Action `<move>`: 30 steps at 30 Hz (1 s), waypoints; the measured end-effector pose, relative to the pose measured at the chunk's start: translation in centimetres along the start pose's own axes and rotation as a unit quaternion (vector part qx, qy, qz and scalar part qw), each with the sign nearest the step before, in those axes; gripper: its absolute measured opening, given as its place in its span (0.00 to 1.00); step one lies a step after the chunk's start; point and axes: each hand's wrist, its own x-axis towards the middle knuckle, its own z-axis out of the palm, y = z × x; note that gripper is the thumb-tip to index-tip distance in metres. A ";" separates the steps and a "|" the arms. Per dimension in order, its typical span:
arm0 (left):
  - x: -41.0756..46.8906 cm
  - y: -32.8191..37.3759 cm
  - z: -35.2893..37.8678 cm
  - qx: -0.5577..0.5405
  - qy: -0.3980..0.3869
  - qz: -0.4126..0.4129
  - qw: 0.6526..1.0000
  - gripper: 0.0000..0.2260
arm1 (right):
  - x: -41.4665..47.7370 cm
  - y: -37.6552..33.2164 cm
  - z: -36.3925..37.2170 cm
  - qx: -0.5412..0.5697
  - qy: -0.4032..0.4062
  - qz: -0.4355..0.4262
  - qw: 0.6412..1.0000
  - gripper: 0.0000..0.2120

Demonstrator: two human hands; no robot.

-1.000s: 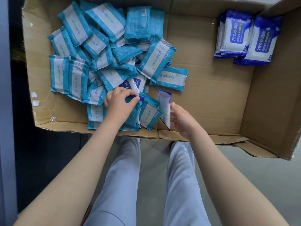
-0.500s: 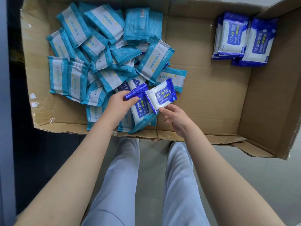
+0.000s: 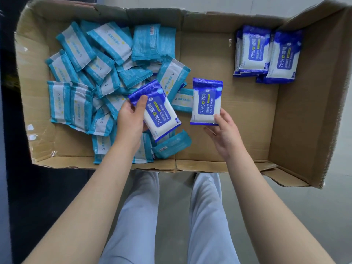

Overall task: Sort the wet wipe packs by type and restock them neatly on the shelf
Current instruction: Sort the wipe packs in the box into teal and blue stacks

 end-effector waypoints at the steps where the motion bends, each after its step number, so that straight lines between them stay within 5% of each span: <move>1: 0.1 0.6 1.2 -0.012 -0.018 -0.001 1.000 0.03 | 0.0 -1.0 -0.6 -0.004 0.008 -0.014 1.000 0.15; 7: 1.9 2.6 11.3 -0.032 -0.198 -0.026 0.979 0.07 | 1.4 -9.2 -5.7 -0.091 0.145 -0.158 0.972 0.16; 11: 3.7 3.9 19.3 -0.004 -0.244 -0.017 0.970 0.06 | 4.2 -14.2 -9.5 -0.163 0.218 -0.214 0.938 0.17; 15: 6.2 4.3 24.8 0.059 -0.224 0.021 0.973 0.07 | 7.2 -17.2 -10.8 -0.226 0.205 -0.206 0.930 0.17; 24: 8.1 4.1 29.7 0.160 -0.046 0.089 0.982 0.14 | 9.1 -17.3 -10.1 -0.284 0.252 -0.244 0.892 0.22; 30: 5.3 3.8 25.3 0.135 -0.102 0.110 0.979 0.18 | 5.4 -13.5 -7.4 -0.331 0.251 -0.292 0.861 0.21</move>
